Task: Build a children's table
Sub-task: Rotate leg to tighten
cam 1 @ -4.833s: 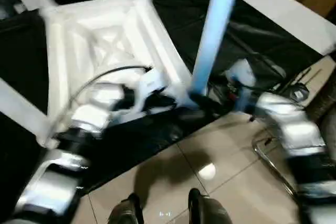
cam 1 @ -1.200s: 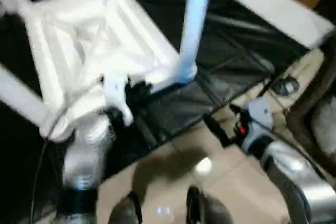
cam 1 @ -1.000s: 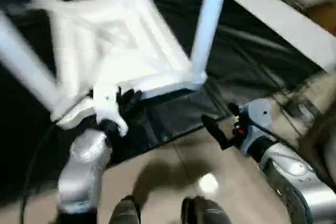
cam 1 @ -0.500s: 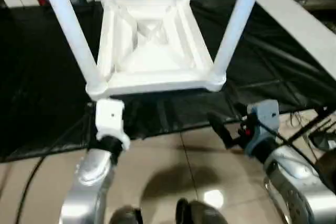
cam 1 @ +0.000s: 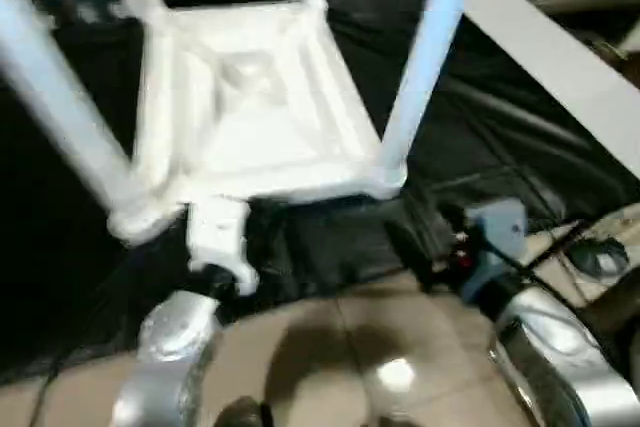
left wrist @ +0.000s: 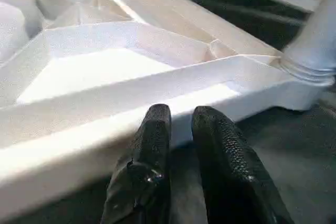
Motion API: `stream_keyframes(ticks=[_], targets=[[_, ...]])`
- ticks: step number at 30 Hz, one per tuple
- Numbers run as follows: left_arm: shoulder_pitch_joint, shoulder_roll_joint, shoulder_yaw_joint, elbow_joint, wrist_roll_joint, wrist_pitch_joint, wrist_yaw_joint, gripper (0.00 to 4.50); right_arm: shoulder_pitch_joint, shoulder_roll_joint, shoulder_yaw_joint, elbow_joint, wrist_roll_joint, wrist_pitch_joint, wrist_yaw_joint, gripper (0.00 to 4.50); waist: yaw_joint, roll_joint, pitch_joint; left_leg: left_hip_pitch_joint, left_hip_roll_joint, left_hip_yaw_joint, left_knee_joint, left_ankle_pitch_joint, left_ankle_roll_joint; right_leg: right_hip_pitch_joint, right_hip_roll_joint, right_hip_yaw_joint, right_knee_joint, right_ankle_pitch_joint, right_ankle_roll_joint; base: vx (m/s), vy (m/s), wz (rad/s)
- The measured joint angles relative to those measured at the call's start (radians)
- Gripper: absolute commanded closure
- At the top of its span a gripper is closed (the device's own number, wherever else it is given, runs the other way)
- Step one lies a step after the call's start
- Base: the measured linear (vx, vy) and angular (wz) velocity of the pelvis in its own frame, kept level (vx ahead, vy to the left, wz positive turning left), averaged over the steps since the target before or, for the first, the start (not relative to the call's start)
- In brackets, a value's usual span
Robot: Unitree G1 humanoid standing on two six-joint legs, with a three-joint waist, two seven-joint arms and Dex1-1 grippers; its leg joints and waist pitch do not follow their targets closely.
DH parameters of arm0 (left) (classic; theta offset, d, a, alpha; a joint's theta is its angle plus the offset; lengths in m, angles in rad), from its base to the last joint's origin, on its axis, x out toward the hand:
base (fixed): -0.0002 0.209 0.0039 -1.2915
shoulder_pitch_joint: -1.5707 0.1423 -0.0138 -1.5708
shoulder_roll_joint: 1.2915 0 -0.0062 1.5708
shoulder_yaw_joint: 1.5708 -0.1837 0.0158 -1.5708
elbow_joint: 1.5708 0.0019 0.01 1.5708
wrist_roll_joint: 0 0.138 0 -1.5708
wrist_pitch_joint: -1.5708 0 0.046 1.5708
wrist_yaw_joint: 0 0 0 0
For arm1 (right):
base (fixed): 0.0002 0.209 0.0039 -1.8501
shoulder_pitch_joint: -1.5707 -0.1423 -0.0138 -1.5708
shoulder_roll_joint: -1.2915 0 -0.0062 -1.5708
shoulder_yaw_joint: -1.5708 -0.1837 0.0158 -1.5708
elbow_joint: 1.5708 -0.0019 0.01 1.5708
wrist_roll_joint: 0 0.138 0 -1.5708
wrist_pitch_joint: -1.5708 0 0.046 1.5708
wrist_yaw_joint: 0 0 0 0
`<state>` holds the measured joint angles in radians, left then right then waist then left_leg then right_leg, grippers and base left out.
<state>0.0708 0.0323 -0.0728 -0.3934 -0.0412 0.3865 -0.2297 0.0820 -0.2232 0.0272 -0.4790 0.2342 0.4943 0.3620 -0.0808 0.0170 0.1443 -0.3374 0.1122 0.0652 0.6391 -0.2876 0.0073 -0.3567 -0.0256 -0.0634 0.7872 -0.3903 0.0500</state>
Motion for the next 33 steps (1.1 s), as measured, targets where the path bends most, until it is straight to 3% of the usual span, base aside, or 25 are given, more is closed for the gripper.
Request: stream_keyframes(ticks=[1, 2, 3, 4, 5, 6, 7, 8, 9, 10, 12, 17, 22, 24, 33], targets=[[-0.002, 0.0, -0.005, -0.001, 0.0, -0.001, 0.0, 3.61, 0.005, -0.004, 0.0, 0.001, 0.0, -0.002, 0.003, 0.0, -0.007, -0.009, -0.003, 0.014, -0.005, 0.007, -0.006, -0.009, -0.004, -0.047, -0.007, 0.013, -0.003, 0.017, 0.026, 0.0, 0.0, 0.0], [-0.004, 0.001, -0.007, -0.002, 0.0, -0.002, 0.0, 3.61, 0.007, -0.006, 0.0, 0.001, 0.0, -0.008, 0.009, 0.0, -0.018, -0.026, -0.005, 0.029, -0.021, 0.015, -0.009, -0.019, -0.005, -0.084, -0.026, 0.031, -0.026, 0.041, 0.028, 0.0, 0.0, 0.0], [-0.006, 0.001, -0.013, -0.001, 0.0, -0.004, -0.001, 3.61, 0.012, -0.009, -0.001, 0.001, 0.001, -0.023, 0.016, 0.0, -0.015, -0.069, -0.006, 0.05, -0.051, 0.036, -0.008, -0.038, -0.004, -0.095, -0.055, 0.061, -0.104, 0.13, -0.013, 0.0, 0.0, 0.0], [-0.006, -0.004, -0.021, 0.007, 0.0, -0.003, -0.001, 3.61, 0.02, -0.017, -0.008, 0.002, 0.005, -0.028, 0.018, 0.0, -0.002, -0.083, 0.0, 0.058, -0.057, 0.045, 0.016, -0.064, 0.018, -0.085, -0.048, 0.081, -0.1, 0.159, -0.035, 0.142, -0.072, 0.02], [-0.003, -0.017, -0.035, 0.01, -0.004, -0.003, -0.006, 3.61, 0.026, -0.019, -0.018, 0.006, 0.011, -0.028, 0.021, 0.0, 0.005, -0.064, 0.0, 0.049, -0.052, 0.036, 0.061, -0.074, 0.078, -0.067, -0.032, 0.081, -0.113, 0.153, -0.046, 0.189, -0.086, -0.15], [-0.002, -0.016, -0.048, 0.01, -0.008, -0.003, -0.014, 3.61, 0.027, -0.02, -0.022, 0.011, 0.013, -0.029, 0.026, 0.0, 0.008, -0.063, 0.001, 0.032, -0.063, 0.022, 0.099, -0.074, 0.08, -0.042, -0.027, 0.079, -0.127, 0.148, -0.052, 0.189, -0.086, -0.15], [-0.004, -0.011, -0.048, 0.009, -0.011, -0.003, -0.022, 3.61, 0.027, -0.019, -0.023, 0.008, 0.02, -0.034, 0.032, 0.0, 0.01, -0.063, 0.001, 0.019, -0.069, 0.019, 0.099, -0.064, 0.069, -0.024, -0.022, 0.078, -0.139, 0.146, -0.054, 0.196, -0.074, -0.09], [-0.007, -0.001, -0.046, 0.003, -0.024, -0.003, -0.037, 3.31, 0.026, -0.017, -0.023, 0.004, 0.029, -0.043, 0.039, 0.0, 0.016, -0.06, -0.001, 0.003, -0.071, 0.016, 0.081, -0.039, 0.063, -0.013, -0.015, 0.077, -0.143, 0.147, -0.059, 0.161, -0.038, -0.13], [-0.009, 0.022, -0.046, 0.0, -0.059, -0.005, -0.085, 3.26, 0.028, -0.013, -0.021, -0.001, 0.038, -0.058, 0.052, 0.0, 0.024, -0.048, -0.003, -0.021, -0.057, 0.012, 0.016, 0.02, 0.041, -0.006, 0.002, 0.065, -0.138, 0.143, -0.059, 0.161, -0.038, -0.13], [-0.02, 0.06, -0.056, 0.001, -0.091, -0.003, -0.141, 3.26, 0.028, -0.008, -0.023, -0.001, 0.051, -0.066, 0.064, 0.0, 0.032, -0.026, -0.005, -0.039, -0.036, 0.0, -0.008, 0.061, -0.026, -0.006, 0.021, 0.054, -0.134, 0.138, -0.062, 0.133, 0.005, -0.22], [-0.055, 0.136, -0.067, 0.007, -0.125, 0.021, -0.241, 3.07, 0.038, -0.003, -0.012, 0.001, 0.078, -0.071, 0.094, 0.0, 0.034, -0.025, -0.008, -0.053, -0.03, -0.008, 0.003, 0.055, -0.029, -0.018, 0.021, 0.047, -0.14, 0.142, -0.059, 0.107, 0.027, -0.1], [-0.146, 0.223, -0.112, 0.057, -0.14, 0.096, -0.381, 2.62, 0.041, -0.038, -0.008, 0.012, 0.078, -0.083, 0.12, 0.0, 0.042, -0.023, -0.008, -0.053, -0.043, 0.003, -0.011, 0.061, -0.012, -0.019, 0.005, 0.051, -0.149, 0.14, -0.061, 0.006, 0.035, 0.01], [-0.317, 0.308, -0.173, 0.233, -0.128, 0.139, -0.507, 2.18, 0.047, -0.092, -0.022, 0.013, 0.117, -0.087, 0.203, 0.0, 0.049, -0.012, 0.003, -0.029, -0.015, 0.052, -0.016, 0.064, -0.01, 0.004, -0.001, 0.048, -0.157, 0.149, -0.076, -0.075, 0.018, 0.05], [-0.414, 0.342, -0.187, 0.327, -0.104, 0.153, -0.536, 1.96, 0.046, -0.14, -0.024, 0.013, 0.133, -0.082, 0.244, 0.0, 0.054, -0.008, 0.005, -0.027, -0.012, 0.057, -0.016, 0.064, -0.01, 0.006, -0.002, 0.048, -0.161, 0.147, -0.072, -0.079, 0.02, -0.04], [-0.544, 0.352, -0.211, 0.46, -0.104, 0.207, -0.625, 1.96, 0.077, -0.208, -0.031, 0.014, 0.144, -0.064, 0.304, 0.0, 0.056, -0.004, 0.004, -0.032, -0.011, 0.069, -0.019, 0.072, -0.002, 0.003, -0.008, 0.048, -0.173, 0.166, -0.08, -0.007, 0.003, 0.0]])
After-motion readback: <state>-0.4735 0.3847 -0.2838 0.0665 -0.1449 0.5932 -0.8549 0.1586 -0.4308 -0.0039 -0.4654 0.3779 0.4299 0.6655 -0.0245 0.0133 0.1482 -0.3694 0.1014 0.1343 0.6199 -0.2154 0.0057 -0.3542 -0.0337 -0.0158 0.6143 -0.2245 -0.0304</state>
